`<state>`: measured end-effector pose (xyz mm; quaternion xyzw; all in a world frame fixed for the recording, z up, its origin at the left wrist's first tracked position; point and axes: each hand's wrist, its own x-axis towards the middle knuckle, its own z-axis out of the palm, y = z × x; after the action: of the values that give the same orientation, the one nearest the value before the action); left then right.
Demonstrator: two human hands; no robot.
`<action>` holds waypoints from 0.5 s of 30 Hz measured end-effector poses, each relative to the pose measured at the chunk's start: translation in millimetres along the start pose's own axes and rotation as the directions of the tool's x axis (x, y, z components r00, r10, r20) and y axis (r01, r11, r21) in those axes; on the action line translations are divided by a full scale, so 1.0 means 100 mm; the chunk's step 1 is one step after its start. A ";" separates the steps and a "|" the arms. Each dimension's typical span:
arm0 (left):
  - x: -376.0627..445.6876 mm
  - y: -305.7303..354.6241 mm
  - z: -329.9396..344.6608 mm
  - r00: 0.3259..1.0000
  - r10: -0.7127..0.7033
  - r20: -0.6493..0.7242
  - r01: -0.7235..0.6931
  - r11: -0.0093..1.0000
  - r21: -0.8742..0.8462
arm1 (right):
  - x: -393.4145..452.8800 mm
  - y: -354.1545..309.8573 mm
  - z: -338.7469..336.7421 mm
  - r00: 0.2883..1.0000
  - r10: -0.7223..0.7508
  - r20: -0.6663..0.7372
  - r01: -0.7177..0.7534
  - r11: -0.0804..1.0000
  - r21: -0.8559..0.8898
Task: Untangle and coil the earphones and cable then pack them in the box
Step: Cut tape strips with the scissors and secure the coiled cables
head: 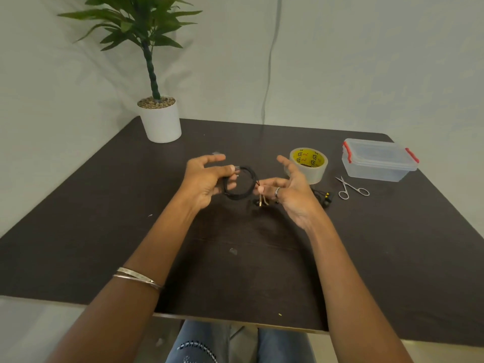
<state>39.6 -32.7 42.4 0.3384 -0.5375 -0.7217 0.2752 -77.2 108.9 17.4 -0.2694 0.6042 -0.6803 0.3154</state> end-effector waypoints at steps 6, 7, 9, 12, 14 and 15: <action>0.03 -0.17 -0.17 0.986 -0.039 -0.161 0.066 0.984 0.167 | 0.08 0.13 0.16 0.996 -0.021 -0.089 0.017 0.999 -0.037; 0.06 -0.21 -0.21 0.979 0.016 -0.204 0.039 0.964 0.264 | 0.09 0.15 0.17 0.993 -0.022 -0.115 0.012 0.996 -0.086; 0.08 -0.26 -0.27 0.963 0.134 -0.232 -0.014 0.890 0.455 | 0.10 0.20 0.19 0.988 -0.050 -0.143 0.020 0.979 -0.204; 0.08 -0.30 -0.34 0.956 0.170 -0.239 -0.007 0.828 0.561 | 0.11 0.27 0.20 0.983 -0.122 -0.135 0.059 0.915 -0.399; 0.09 -0.29 -0.37 0.956 0.164 -0.242 0.006 0.818 0.575 | 0.11 0.29 0.20 0.976 -0.168 -0.140 0.084 0.878 -0.472; 0.09 -0.28 -0.39 0.959 0.150 -0.240 0.014 0.822 0.570 | 0.11 0.29 0.20 0.973 -0.189 -0.136 0.099 0.863 -0.495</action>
<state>63.6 -54.5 6.1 0.4816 -0.6956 -0.4654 0.2600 -66.1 85.8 -8.7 -0.3218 0.7595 -0.5502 0.1301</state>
